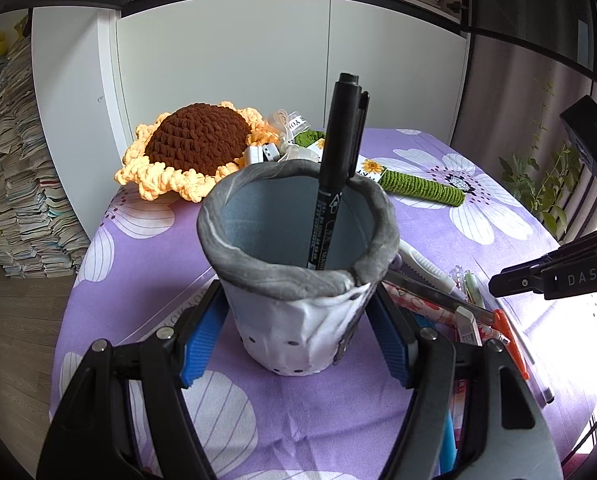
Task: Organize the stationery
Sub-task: 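Grasp the clear white pen from the pile with the right tool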
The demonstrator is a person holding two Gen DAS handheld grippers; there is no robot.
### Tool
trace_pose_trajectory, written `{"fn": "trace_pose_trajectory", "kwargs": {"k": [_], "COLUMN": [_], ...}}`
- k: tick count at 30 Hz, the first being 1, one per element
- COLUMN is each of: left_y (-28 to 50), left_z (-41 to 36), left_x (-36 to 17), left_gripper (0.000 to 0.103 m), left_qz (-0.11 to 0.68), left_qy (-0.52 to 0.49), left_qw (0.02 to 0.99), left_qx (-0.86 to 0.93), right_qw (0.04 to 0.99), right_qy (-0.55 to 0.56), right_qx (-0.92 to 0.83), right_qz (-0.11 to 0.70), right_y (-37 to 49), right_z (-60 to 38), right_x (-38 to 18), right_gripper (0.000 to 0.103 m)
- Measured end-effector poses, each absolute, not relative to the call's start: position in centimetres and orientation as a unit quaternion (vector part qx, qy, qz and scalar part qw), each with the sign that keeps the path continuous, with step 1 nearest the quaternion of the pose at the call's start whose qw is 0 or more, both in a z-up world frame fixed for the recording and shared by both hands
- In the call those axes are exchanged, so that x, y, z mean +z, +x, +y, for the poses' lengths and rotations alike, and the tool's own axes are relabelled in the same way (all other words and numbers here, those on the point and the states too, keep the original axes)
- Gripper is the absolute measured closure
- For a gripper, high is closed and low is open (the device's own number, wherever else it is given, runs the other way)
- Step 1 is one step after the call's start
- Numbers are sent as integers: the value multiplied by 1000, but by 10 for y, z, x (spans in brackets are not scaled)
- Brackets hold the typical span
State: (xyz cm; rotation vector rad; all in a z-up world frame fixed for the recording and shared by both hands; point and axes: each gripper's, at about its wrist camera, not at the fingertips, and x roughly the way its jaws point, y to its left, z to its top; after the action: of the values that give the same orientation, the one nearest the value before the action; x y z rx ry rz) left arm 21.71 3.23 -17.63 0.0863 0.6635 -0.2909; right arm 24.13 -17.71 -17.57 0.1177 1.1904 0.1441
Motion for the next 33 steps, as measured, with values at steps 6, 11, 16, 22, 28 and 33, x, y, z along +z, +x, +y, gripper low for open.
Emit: {"fn": "trace_pose_trajectory", "kwargs": {"k": [6, 11, 16, 22, 28, 33], "left_y": [217, 217, 217, 217, 217, 217], "left_z": [32, 32, 32, 33, 32, 33], "left_x": [-176, -176, -176, -176, -176, -176], "left_gripper": [34, 34, 34, 34, 34, 34], "left_qz": [325, 325, 325, 325, 325, 325], "left_qy": [42, 42, 42, 42, 42, 42], "left_qw": [934, 934, 934, 934, 934, 934], "left_qx": [-142, -143, -143, -143, -143, -143], "right_qw": [813, 814, 814, 820, 832, 858], "right_qy": [51, 40, 36, 14, 55, 66], "right_qx": [69, 65, 61, 59, 65, 77], "right_qz": [576, 576, 576, 570, 549, 504], "right_y": [245, 247, 250, 260, 257, 241], "right_z": [-175, -174, -175, -166, -178, -185], "right_x": [-185, -185, -185, -184, -170, -131], "right_gripper": [87, 87, 87, 87, 89, 89]}}
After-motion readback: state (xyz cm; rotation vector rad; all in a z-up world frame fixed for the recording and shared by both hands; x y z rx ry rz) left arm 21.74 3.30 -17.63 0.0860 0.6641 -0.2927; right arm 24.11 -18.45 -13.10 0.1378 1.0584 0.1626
